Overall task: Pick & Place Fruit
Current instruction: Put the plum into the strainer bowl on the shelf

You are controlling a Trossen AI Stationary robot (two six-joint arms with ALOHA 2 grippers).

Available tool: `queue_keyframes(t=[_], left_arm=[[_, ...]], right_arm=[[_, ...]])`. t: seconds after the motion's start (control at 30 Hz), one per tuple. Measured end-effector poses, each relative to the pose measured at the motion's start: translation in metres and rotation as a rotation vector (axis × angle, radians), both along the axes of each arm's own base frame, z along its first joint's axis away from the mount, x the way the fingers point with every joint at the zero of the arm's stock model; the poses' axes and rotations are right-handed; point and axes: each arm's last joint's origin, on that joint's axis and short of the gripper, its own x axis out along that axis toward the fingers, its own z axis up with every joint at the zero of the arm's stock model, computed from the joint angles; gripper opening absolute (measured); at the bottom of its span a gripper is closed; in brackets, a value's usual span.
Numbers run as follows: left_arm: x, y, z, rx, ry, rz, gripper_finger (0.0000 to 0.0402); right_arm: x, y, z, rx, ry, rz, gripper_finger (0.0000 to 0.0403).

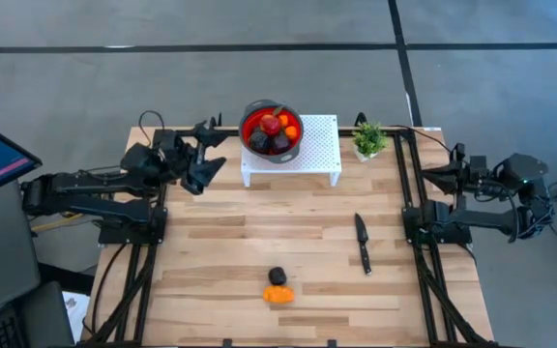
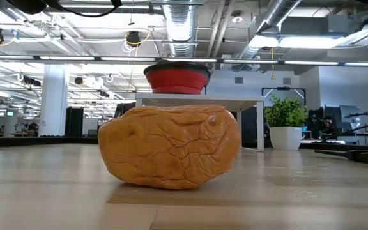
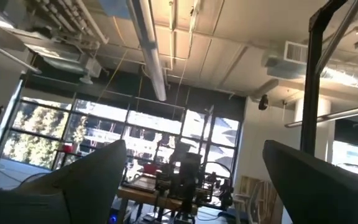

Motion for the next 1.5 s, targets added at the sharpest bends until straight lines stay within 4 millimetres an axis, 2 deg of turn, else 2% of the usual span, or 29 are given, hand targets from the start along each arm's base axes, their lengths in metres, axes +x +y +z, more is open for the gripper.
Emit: queue_keyframes(t=[0.2, 0.3, 0.5, 0.63, 0.8, 0.97, 1.27, 1.5], left_arm=[[0.003, 0.004, -0.003, -0.068, 0.007, 0.051, 0.0374], [0.007, 0.004, -0.005, -0.014, 0.030, 0.013, 0.0374], [0.031, -0.004, -0.011, 0.101, 0.120, -0.005, 0.0374], [0.043, -0.010, -0.007, 0.129, 0.161, -0.055, 0.0374], [0.055, -0.027, -0.010, 0.185, 0.260, -0.126, 0.0374], [0.066, -0.048, -0.028, 0.269, 0.488, -0.115, 0.0374], [0.078, -0.083, -0.047, 0.294, 0.575, -0.180, 0.0374], [0.096, -0.098, -0.064, 0.328, 0.694, -0.211, 0.0374]], right_arm=[[0.000, 0.000, 0.000, 0.000, 0.000, 0.000, 0.0017], [0.000, 0.000, 0.000, 0.000, 0.000, 0.000, 0.0017], [0.000, 0.000, 0.000, 0.000, 0.000, 0.000, 0.0017], [0.000, 0.000, 0.000, 0.000, 0.000, 0.000, 0.0017], [0.000, 0.000, 0.000, 0.000, 0.000, 0.000, 0.0017], [0.000, 0.000, 0.000, 0.000, 0.000, 0.000, 0.0017], [0.000, 0.000, 0.000, 0.000, 0.000, 0.000, 0.0017], [0.000, 0.000, 0.000, 0.000, 0.000, 0.000, 0.0017]])
